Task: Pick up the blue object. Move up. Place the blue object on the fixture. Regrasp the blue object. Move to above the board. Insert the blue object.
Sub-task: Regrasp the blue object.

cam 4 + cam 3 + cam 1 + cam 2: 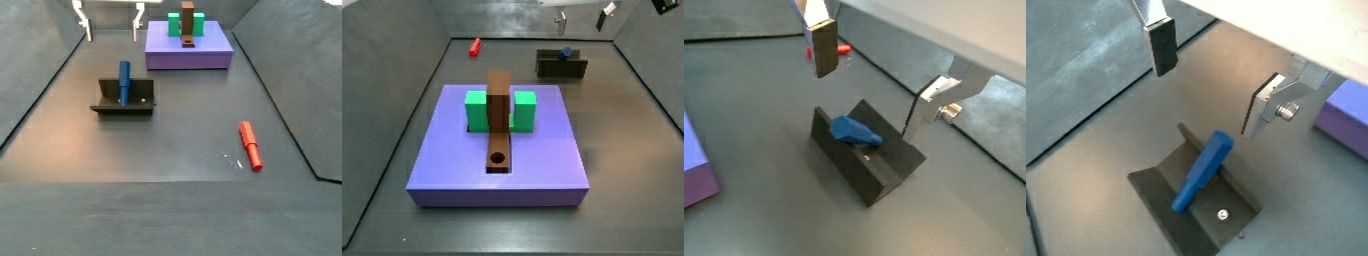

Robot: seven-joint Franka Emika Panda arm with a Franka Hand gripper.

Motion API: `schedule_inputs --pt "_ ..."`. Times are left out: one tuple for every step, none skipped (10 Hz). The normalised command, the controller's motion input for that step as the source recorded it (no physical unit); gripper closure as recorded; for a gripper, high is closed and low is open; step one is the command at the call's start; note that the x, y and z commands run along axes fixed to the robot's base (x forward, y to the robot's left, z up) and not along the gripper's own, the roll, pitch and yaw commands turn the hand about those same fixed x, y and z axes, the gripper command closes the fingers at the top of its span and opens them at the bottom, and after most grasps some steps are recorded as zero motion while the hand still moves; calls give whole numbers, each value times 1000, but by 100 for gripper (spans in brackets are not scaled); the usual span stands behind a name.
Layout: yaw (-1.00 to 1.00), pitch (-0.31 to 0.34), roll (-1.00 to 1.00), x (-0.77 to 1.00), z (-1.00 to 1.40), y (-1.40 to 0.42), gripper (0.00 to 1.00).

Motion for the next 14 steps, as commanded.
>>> schedule_inputs --pt "-20 386 223 237 -9 120 0" --pt "0 320 209 180 -137 86 0" --pt "0 183 323 37 -171 29 0" --pt "-14 0 449 0 -126 11 0" --pt "-29 0 817 -154 -97 66 0" --pt "0 0 1000 -246 -197 0 0" --pt "0 0 1000 -337 -194 -34 0" --pt "0 0 1000 -166 -229 -149 0" --pt "0 0 1000 -17 -229 -191 0" --pt "0 63 863 149 -200 -223 0" --pt "0 200 600 329 -277 -46 0" --pt "0 271 400 269 -306 0 0" --pt "0 280 437 140 -289 0 0" --pt "0 260 386 151 -300 0 0"
